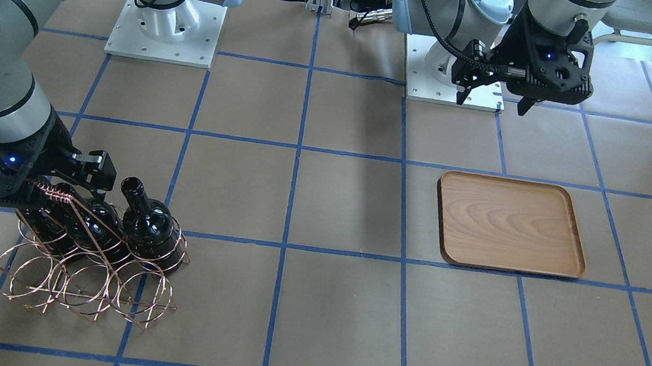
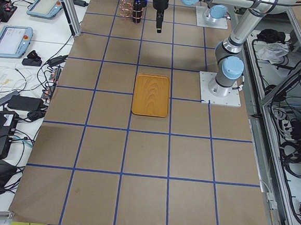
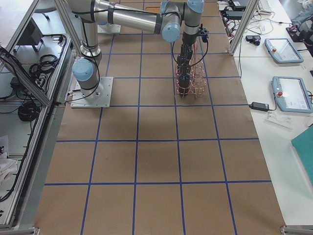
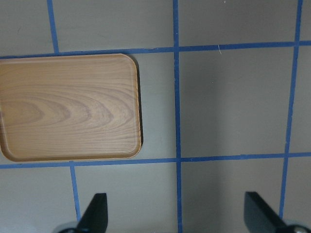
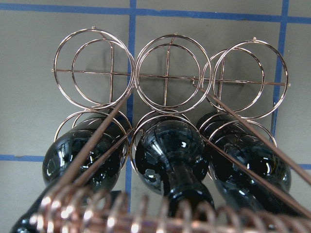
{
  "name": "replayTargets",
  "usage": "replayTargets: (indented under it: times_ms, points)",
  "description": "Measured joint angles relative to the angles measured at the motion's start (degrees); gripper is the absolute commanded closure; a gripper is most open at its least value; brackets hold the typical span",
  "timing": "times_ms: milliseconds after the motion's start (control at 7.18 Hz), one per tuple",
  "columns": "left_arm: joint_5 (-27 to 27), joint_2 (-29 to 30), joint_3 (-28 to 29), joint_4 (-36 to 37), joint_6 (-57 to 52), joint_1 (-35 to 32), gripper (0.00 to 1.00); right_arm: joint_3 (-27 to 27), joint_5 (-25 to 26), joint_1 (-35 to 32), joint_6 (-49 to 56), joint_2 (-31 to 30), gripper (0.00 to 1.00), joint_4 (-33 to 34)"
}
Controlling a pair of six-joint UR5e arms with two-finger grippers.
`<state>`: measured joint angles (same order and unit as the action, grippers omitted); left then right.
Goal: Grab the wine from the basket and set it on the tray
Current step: 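Lower the right gripper and grasp the middle dark bottle's neck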
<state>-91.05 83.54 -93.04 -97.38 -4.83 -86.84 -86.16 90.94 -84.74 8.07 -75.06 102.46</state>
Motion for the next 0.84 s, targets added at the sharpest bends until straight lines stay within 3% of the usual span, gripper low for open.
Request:
replayTargets:
  times_ms: [139,278,835]
  points:
    - [-0.23,0.02,-0.02,0.0,0.0,-0.01,0.0,0.15,0.02,0.0,-0.08,0.42,0.67,0.65]
    - [-0.36,0.03,-0.03,0.0,0.0,-0.04,0.0,0.18,0.05,0.01,-0.18,0.6,0.8,0.92]
    - [-0.53,0.05,-0.03,0.0,0.0,-0.12,0.0,0.66,0.19,0.02,-0.49,-0.16,0.84,0.33]
